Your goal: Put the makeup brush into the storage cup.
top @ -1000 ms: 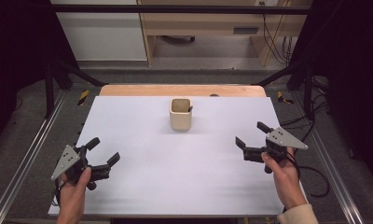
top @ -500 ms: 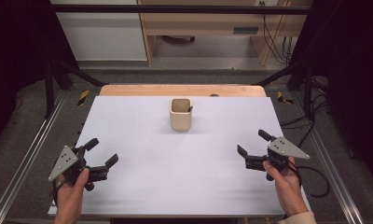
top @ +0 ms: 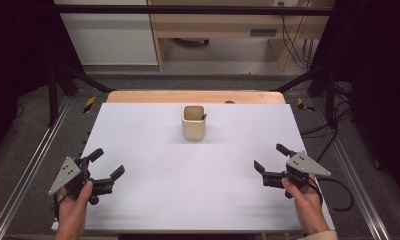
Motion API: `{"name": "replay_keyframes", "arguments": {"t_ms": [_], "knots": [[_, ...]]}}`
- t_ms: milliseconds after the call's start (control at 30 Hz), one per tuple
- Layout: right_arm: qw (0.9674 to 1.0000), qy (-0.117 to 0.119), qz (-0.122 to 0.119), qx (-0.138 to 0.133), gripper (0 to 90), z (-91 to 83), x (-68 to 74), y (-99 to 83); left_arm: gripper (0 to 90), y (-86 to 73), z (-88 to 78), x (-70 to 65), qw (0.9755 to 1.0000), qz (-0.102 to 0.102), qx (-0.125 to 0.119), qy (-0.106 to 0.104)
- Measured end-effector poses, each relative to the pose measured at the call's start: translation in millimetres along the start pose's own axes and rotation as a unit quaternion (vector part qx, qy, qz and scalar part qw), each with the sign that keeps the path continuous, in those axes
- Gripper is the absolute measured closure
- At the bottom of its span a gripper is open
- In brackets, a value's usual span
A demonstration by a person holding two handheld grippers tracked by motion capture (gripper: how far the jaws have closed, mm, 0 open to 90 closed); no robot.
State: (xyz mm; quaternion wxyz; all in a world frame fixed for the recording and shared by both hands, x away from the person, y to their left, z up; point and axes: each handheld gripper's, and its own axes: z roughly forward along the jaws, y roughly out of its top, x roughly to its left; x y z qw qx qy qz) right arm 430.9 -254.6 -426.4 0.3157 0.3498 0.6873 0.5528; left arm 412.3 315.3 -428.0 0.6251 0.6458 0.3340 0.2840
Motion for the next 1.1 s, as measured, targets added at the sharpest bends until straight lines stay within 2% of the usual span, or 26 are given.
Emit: {"name": "replay_keyframes", "arguments": {"t_ms": [400,567,700,933,1100], "knots": [[1.0000,0.006,-0.002,-0.008,4.6,-2.1,5.0,-12.0,0.3,0.3,-2.3,1.0,1.0000,0.001,-0.005,0.000],[0.9998,0.005,0.007,-0.016,4.6,-1.2,6.7,-14.7,0.3,0.2,-3.3,1.8,1.0000,0.000,-0.005,0.002],[0.9993,0.003,0.023,-0.029,5.0,0.3,9.3,-16.8,0.3,1.8,-5.2,2.6,0.9999,0.001,-0.010,0.004],[0.9981,0.002,0.048,-0.038,5.4,2.8,10.6,-10.3,0.4,6.7,-10.2,4.0,0.9996,0.001,-0.024,0.011],[0.9979,0.004,0.046,-0.045,5.5,4.9,12.7,-6.9,0.4,6.8,-12.4,6.8,0.9996,0.000,-0.024,0.015]]}}
